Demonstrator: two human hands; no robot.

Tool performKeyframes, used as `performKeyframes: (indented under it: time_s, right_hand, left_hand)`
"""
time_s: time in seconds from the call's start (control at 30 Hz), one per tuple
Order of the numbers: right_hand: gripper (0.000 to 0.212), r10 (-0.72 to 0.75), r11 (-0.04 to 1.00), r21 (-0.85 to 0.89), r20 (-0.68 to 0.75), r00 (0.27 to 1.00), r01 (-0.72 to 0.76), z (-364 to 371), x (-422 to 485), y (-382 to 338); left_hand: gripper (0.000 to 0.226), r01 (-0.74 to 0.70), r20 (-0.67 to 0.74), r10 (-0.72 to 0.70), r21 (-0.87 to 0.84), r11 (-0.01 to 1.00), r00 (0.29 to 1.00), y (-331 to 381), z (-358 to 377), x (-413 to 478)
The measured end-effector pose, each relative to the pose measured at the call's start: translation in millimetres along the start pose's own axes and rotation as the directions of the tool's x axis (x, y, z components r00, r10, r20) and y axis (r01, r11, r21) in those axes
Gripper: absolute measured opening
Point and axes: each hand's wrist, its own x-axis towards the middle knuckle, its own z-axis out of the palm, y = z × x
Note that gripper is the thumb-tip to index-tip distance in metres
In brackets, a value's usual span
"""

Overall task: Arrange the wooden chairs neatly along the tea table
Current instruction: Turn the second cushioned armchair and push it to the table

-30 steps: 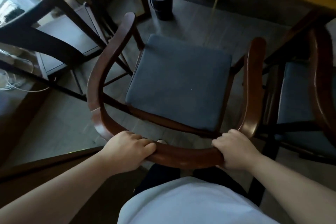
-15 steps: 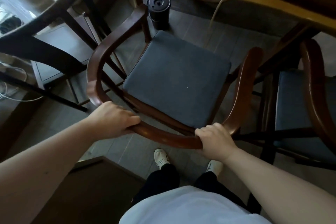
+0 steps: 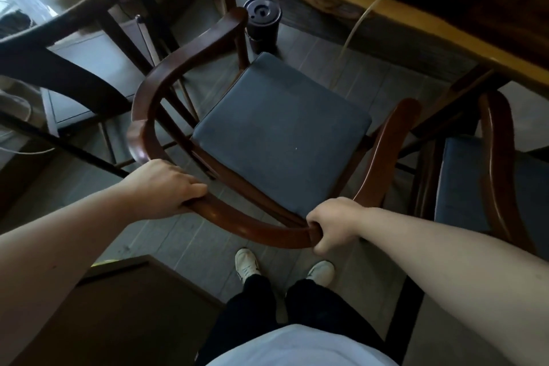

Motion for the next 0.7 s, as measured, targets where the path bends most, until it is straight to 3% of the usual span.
performKeyframes:
  time_s: [0.07, 0.17, 0.33, 0.7]
  right_hand:
    - [0.032, 0.032, 0.999, -0.007, 0.029, 0.999, -0.032, -3, -7, 13]
    - [0.026, 0.124, 0.990, -0.082, 0.064, 0.990, -0.119, -12, -28, 49]
    - [0.028, 0.263, 0.956, -0.151, 0.065, 0.963, -0.251, -23, -60, 115]
    - [0.025, 0.285, 0.956, -0.087, 0.040, 0.958, -0.281, -7, -93, 151]
  left_hand:
    - [0.032, 0.004, -0.032, -0.005, -0.017, 1.000, 0.999, 11, -6, 11]
    - [0.024, -0.029, -0.221, 0.030, 0.007, 1.000, 0.975, 40, -12, 41]
    - [0.026, -0.020, -0.346, 0.027, 0.022, 1.000, 0.938, 95, -26, 103]
    - [0.023, -0.087, -0.377, 0.067, -0.036, 0.996, 0.924, 117, -29, 147]
